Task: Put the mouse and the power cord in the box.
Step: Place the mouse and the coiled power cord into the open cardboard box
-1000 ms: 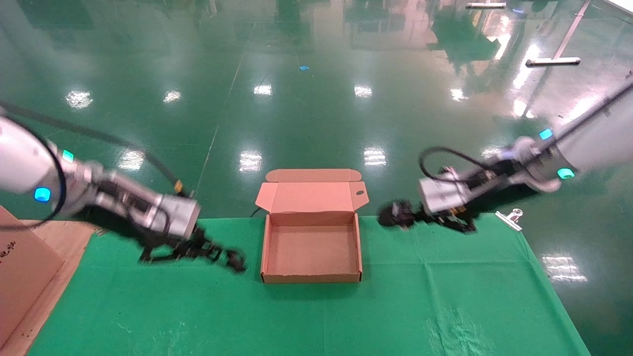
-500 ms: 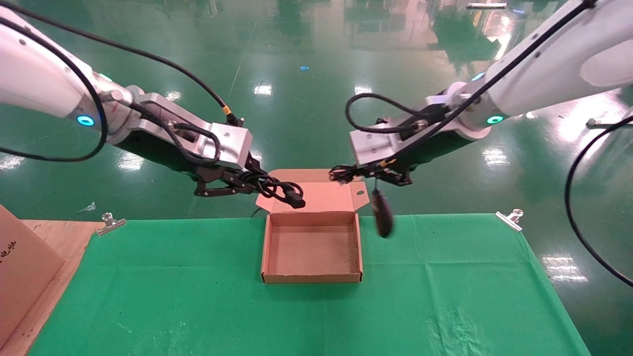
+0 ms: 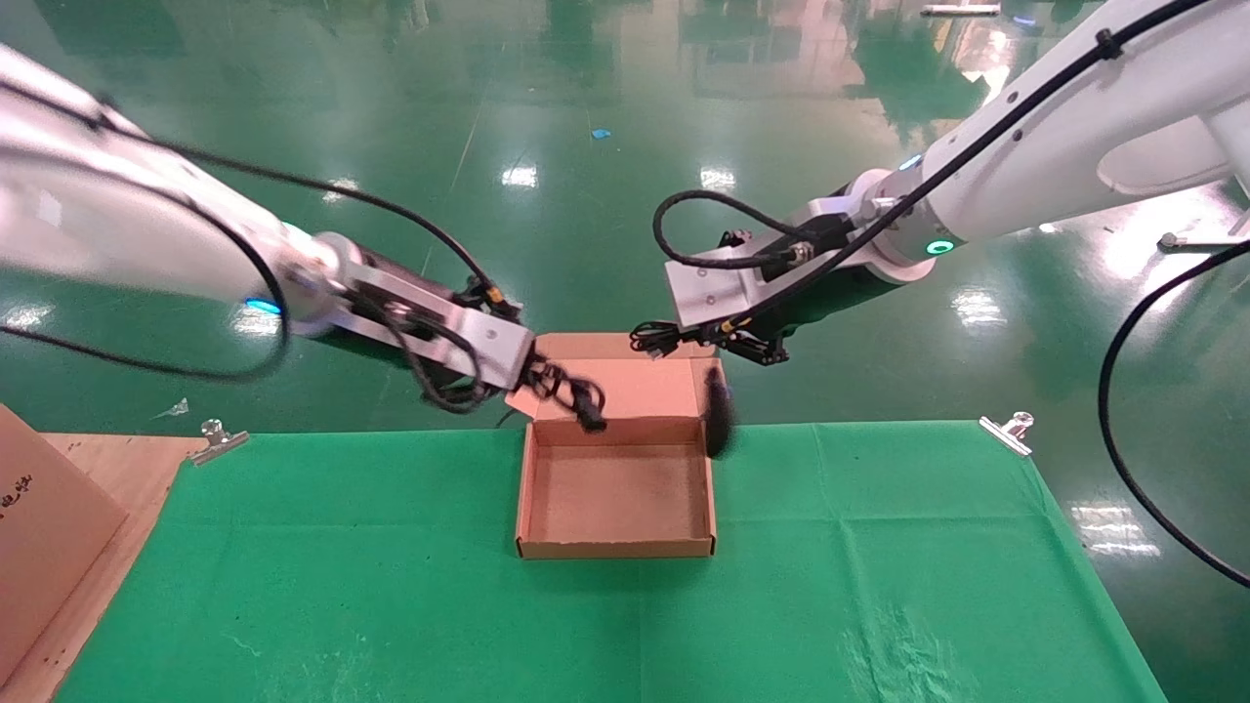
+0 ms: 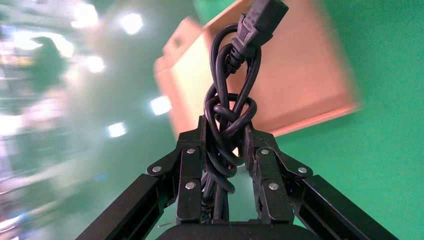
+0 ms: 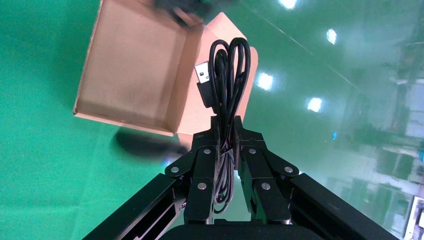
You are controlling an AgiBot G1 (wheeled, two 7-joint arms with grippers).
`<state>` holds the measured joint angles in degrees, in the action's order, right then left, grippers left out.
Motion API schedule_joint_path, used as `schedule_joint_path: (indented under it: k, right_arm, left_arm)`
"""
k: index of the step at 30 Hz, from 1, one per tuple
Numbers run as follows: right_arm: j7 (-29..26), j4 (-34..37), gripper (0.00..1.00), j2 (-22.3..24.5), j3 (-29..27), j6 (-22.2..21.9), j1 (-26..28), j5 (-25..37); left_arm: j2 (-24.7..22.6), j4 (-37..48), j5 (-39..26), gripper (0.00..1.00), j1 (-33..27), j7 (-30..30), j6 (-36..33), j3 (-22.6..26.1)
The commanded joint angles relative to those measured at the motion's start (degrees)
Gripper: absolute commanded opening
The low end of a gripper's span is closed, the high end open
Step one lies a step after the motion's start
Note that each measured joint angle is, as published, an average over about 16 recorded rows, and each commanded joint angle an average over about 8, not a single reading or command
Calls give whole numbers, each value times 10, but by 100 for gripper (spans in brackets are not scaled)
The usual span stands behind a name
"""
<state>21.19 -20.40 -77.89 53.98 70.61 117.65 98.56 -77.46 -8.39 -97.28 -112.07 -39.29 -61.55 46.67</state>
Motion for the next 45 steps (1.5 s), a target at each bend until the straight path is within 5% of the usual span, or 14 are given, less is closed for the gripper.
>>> schedule_joint_path:
  k: [1, 7, 17, 19, 24, 27, 45]
  right_arm:
    - [-1, -1, 0, 0, 5, -5, 2, -5]
    - [14, 12, 0, 3, 18, 12, 1, -19]
    - [45, 47, 0, 6, 30, 18, -21, -34]
    - [51, 54, 0, 6, 31, 16, -26, -37]
    - [62, 68, 0, 5, 34, 7, -36, -43]
    - [67, 73, 0, 5, 36, 1, -42, -46]
    - [53, 48, 0, 0, 53, -10, -46, -68]
  left_arm:
    - [-3, -16, 7, 0, 31, -29, 64, -6]
    - [-11, -74, 34, 0, 129, 11, 215, -3]
    - [-13, -156, 54, 3, 235, 110, 317, 90]
    - [-12, -160, 56, 19, 242, 130, 324, 110]
    - [-11, -167, 62, 81, 247, 164, 342, 152]
    - [-11, -171, 68, 99, 245, 177, 348, 171]
    - [-9, -180, 110, 100, 231, 212, 368, 252]
